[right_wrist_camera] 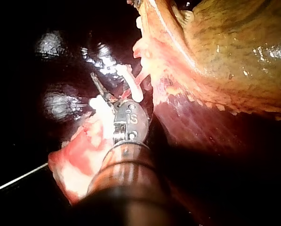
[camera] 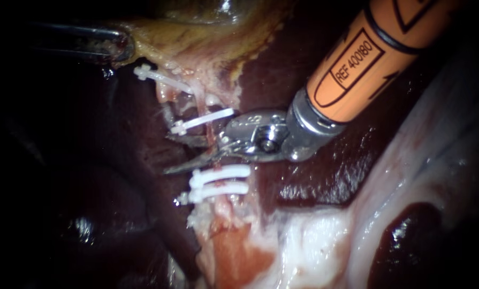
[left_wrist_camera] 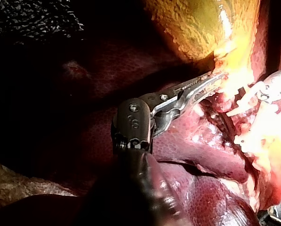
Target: Go to the cutting position right tube
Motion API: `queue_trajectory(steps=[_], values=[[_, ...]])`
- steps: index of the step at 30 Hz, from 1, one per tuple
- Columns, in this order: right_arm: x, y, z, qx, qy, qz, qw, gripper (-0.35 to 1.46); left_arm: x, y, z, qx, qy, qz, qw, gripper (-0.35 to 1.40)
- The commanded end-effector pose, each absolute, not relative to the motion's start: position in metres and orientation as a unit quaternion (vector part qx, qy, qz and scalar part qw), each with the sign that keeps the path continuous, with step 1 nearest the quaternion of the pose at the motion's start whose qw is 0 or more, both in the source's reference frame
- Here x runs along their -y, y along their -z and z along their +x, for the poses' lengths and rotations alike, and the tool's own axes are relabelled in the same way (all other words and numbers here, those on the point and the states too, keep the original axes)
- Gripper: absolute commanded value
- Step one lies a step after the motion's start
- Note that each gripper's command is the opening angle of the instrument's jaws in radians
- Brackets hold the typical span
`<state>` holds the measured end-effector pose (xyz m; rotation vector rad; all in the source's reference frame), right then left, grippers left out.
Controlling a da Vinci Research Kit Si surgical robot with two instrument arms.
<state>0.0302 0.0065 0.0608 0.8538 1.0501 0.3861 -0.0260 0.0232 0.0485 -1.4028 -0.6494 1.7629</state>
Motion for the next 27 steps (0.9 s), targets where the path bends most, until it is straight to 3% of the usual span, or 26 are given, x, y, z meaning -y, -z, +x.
queue_trajectory(steps=[1, 15, 27], values=[[-0.0065, -0.0602, 0.0302, -0.49, -0.173, 0.396, 0.757, 1.4, -0.0232, -0.0486, -0.0261, 0.255, -0.693, -0.551, 0.388, -0.35], [-0.0057, -0.055, 0.0308, -0.505, -0.12, 0.467, 0.716, 1.3, -0.0232, -0.0486, -0.0261, 0.256, -0.693, -0.552, 0.387, -0.35], [-0.0059, -0.0551, 0.0306, -0.51, -0.132, 0.454, 0.719, 1.3, -0.0232, -0.0486, -0.0261, 0.256, -0.693, -0.552, 0.387, -0.35]])
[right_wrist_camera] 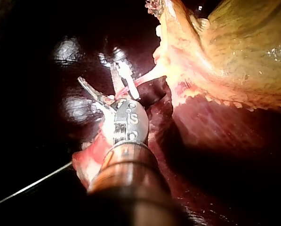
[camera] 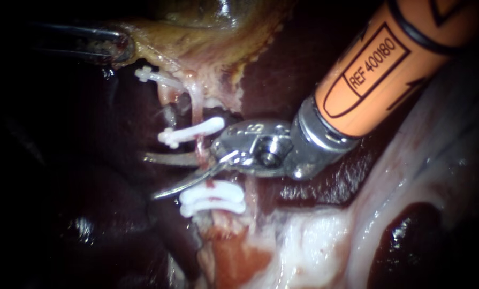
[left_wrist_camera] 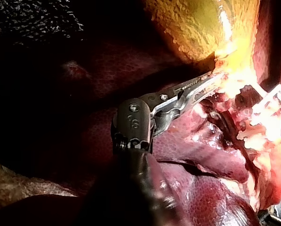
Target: Go to the cutting position right tube
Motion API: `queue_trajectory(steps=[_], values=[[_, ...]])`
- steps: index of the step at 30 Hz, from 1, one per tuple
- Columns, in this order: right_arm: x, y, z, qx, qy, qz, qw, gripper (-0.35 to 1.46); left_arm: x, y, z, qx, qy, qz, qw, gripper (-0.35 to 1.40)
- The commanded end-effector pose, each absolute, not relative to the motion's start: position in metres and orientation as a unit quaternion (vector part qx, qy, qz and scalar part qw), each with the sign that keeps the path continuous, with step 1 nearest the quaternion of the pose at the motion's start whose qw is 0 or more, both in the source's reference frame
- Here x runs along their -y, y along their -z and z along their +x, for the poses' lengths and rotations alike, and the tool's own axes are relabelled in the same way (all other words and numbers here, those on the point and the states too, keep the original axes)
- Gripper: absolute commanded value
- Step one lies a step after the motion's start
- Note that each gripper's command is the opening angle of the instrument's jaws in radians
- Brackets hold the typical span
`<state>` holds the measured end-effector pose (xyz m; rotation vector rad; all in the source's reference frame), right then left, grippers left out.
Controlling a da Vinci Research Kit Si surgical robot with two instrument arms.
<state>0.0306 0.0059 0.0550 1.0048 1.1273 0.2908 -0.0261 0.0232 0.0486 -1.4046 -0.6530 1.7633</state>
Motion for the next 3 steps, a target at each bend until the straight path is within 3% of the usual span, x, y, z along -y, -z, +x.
queue_trajectory(steps=[1, 3], values=[[-0.0059, -0.0551, 0.0306, -0.51, -0.132, 0.454, 0.719, 1.3, -0.0232, -0.0486, -0.0261, 0.256, -0.693, -0.552, 0.387, -0.35], [-0.0059, -0.0551, 0.0305, -0.51, -0.132, 0.454, 0.719, 1.3, -0.0232, -0.0486, -0.0261, 0.256, -0.693, -0.552, 0.387, -0.35]])
